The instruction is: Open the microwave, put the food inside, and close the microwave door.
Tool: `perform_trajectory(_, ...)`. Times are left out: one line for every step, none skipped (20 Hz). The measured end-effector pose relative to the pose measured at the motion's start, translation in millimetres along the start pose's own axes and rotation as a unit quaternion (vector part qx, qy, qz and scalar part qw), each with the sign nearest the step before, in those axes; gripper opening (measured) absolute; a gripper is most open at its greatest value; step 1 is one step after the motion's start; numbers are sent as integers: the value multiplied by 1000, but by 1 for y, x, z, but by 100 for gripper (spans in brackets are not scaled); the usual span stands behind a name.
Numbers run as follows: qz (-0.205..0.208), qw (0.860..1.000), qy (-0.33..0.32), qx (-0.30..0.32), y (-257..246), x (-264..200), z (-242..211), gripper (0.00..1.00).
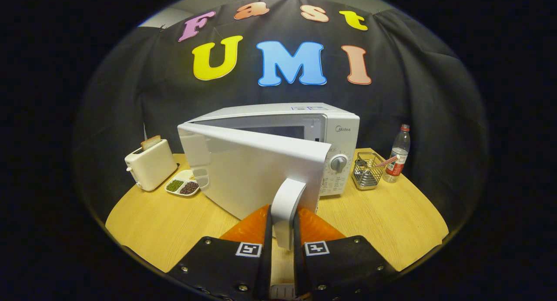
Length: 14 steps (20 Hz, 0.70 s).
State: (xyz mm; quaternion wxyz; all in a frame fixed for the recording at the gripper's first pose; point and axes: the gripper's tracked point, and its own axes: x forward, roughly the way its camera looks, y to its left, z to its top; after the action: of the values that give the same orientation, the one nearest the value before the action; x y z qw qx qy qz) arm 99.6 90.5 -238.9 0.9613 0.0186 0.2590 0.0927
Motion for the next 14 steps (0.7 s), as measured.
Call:
perform_trajectory(1,1000,1,0,7,-7,-3,21)
perform_trajectory(2,1000,1,1,14,-13,-6,21)
perform_trajectory(4,1000,2,1,21,-18,-9,22)
perform_trajectory(7,1000,3,5,28,-24,-11,22)
perform_trajectory(12,1000,2,13,36,-31,-14,22)
perform_trajectory(15,1000,1,21,43,-37,-16,22)
perform_trajectory(18,999,0,30,53,-42,-19,23)
perform_trajectory(21,999,1,37,61,-47,-21,23)
perform_trajectory(26,999,0,44,70,-53,-24,23)
perform_trajectory(31,998,0,48,79,-57,-25,23)
perform_trajectory(35,998,0,47,88,-61,-29,23)
perform_trajectory(37,998,0,47,96,-65,-30,23)
perform_trajectory(38,998,-1,46,102,-68,-30,23)
perform_trajectory(39,998,-4,48,109,-71,-30,23)
